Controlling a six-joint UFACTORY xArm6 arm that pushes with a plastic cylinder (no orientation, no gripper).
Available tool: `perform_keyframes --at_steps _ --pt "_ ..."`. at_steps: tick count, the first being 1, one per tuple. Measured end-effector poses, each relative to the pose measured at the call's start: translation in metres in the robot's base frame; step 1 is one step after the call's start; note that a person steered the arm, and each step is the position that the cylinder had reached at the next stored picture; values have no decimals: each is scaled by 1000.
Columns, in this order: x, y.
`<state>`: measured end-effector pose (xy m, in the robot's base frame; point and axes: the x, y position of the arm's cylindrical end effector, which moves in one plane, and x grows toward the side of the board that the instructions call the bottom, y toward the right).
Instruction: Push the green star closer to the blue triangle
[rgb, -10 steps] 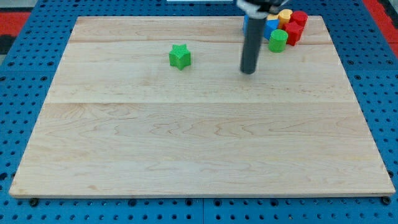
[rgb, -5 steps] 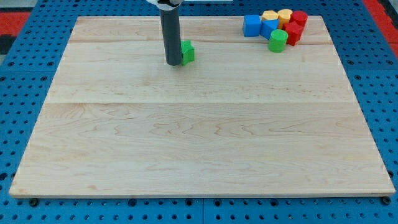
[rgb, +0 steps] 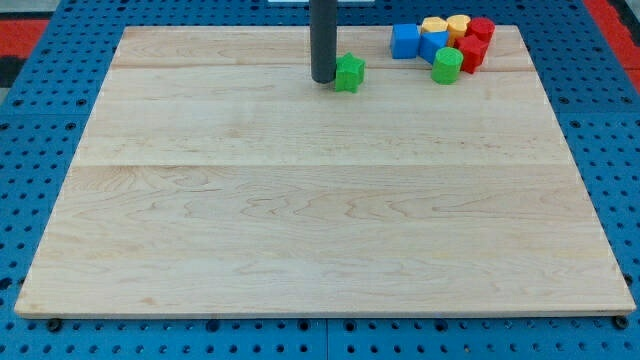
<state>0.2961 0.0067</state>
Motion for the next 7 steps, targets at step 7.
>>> perform_keyframes --at_steps 7 --pt "12 40"
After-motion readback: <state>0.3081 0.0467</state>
